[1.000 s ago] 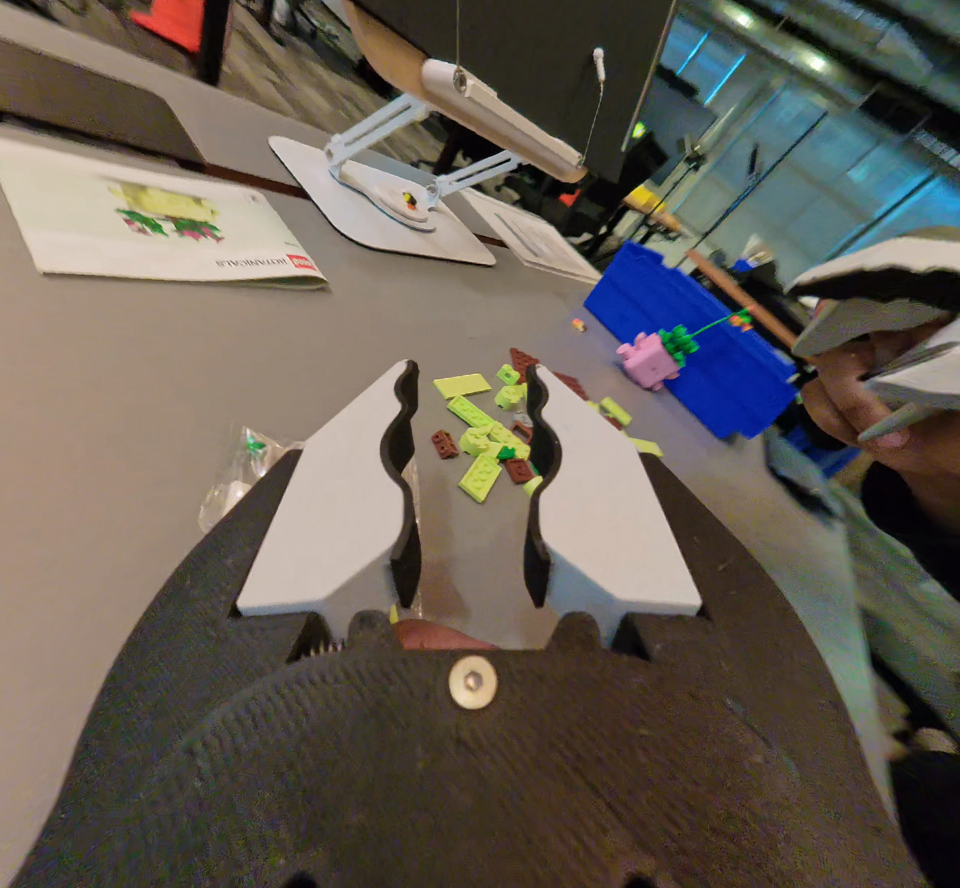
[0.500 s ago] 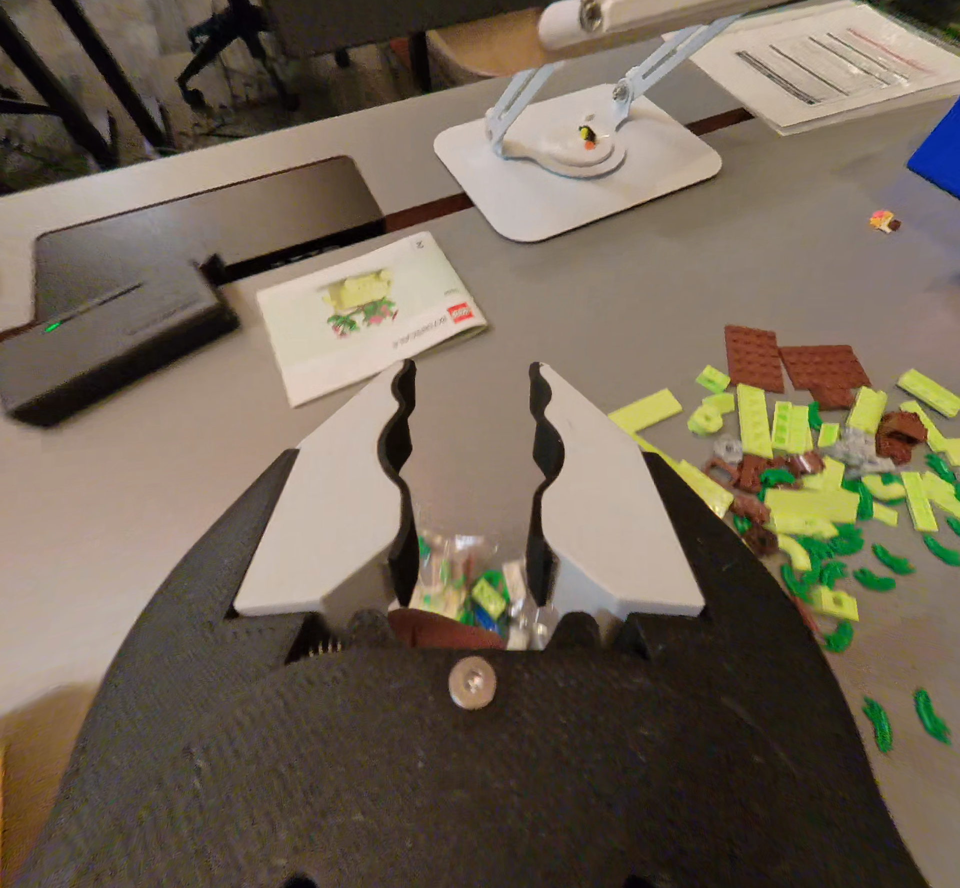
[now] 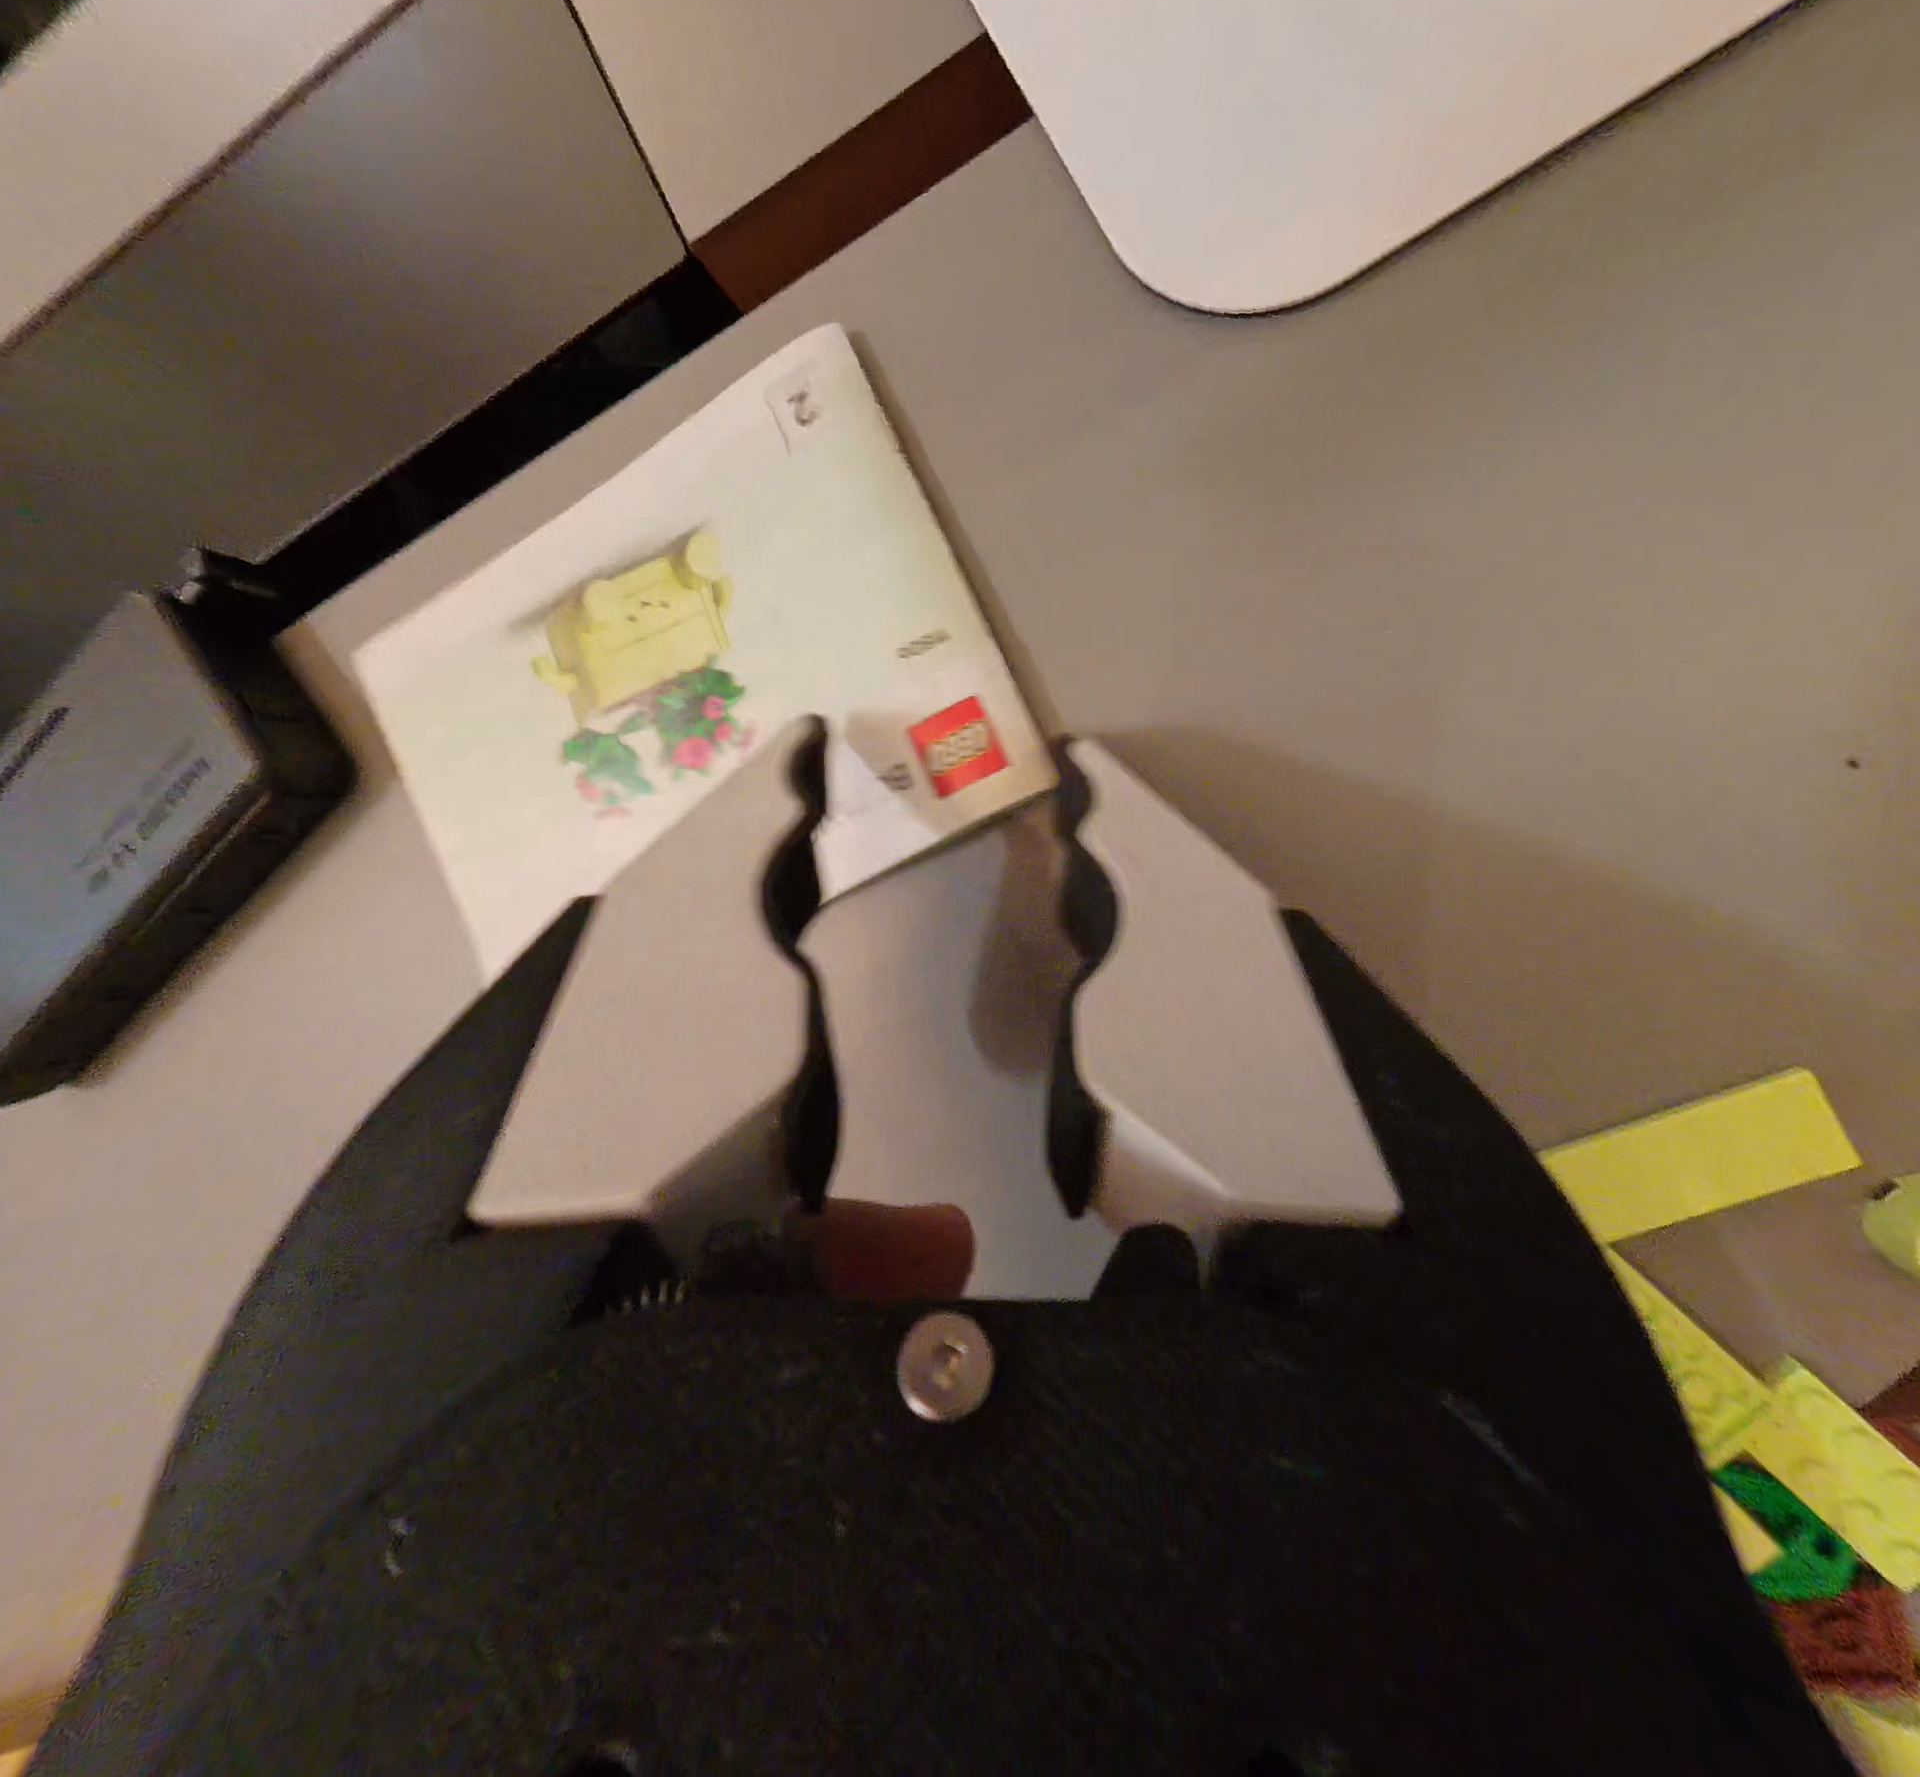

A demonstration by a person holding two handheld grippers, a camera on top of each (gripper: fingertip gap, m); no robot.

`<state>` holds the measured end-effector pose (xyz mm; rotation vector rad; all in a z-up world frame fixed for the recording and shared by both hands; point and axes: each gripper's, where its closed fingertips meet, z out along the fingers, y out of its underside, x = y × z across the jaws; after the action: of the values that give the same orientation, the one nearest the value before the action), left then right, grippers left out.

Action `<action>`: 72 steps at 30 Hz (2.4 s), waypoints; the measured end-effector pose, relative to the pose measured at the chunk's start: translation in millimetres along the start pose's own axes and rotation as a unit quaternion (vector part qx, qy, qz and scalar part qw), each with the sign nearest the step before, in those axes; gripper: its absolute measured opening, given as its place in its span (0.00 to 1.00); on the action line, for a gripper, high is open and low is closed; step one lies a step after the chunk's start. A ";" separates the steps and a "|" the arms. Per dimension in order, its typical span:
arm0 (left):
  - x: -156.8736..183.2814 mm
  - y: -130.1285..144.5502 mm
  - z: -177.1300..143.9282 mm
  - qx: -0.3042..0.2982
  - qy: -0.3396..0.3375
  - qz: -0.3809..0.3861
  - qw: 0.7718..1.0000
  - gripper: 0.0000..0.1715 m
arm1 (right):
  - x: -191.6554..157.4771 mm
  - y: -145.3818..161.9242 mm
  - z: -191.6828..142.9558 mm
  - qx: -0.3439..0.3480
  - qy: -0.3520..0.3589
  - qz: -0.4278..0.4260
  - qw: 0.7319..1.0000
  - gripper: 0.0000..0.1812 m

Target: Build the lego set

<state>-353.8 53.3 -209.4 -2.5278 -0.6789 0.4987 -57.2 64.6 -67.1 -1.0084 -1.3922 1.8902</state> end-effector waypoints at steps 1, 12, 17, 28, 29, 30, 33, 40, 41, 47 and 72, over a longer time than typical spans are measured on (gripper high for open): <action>0.2 3.1 1.3 -0.011 0.010 -0.010 1.000 0.09 | 0.6 1.1 -1.1 -0.004 0.005 -0.009 1.000 0.11; -14.4 -11.0 -105.1 0.149 -0.035 0.001 0.988 0.00 | 1.1 10.7 -5.4 -0.023 0.021 -0.035 0.999 0.10; -10.7 -27.2 -117.9 0.215 -0.035 -0.005 0.976 0.03 | 3.2 10.1 -5.8 -0.017 0.022 -0.023 0.999 0.09; -38.6 2.4 2.9 0.035 -0.047 -0.077 0.995 0.41 | 1.2 20.6 -1.0 -0.046 0.027 -0.059 0.997 0.08; -39.0 4.0 6.6 0.026 -0.045 -0.072 0.996 0.44 | 0.1 21.9 0.0 -0.048 0.023 -0.055 0.997 0.08; -39.3 3.2 8.3 0.028 -0.042 -0.070 0.996 0.45 | -1.2 22.6 0.7 -0.049 0.018 -0.050 0.997 0.08; -34.2 0.9 10.7 0.033 -0.018 -0.080 0.996 0.46 | -3.9 22.8 1.7 -0.048 0.009 -0.033 0.998 0.08; -27.7 2.9 13.9 0.028 0.033 -0.114 0.993 0.34 | -3.1 16.5 -1.8 -0.028 0.000 0.017 0.999 0.08; -28.9 2.9 13.8 0.030 0.033 -0.113 0.993 0.31 | -1.9 16.1 -2.4 -0.026 0.000 0.028 0.999 0.08; -19.3 2.0 11.7 0.023 0.044 -0.081 0.995 0.18 | 4.1 10.4 -7.0 -0.004 -0.010 0.090 0.996 0.08; 63.9 -60.0 -291.4 0.347 0.066 0.117 0.928 0.00 | -37.1 26.8 5.0 -0.052 -0.114 0.100 0.987 0.20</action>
<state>-192.5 33.2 47.8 -1.9407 -0.1028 0.5268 -41.5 24.4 -83.2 -1.0398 -1.5852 2.1546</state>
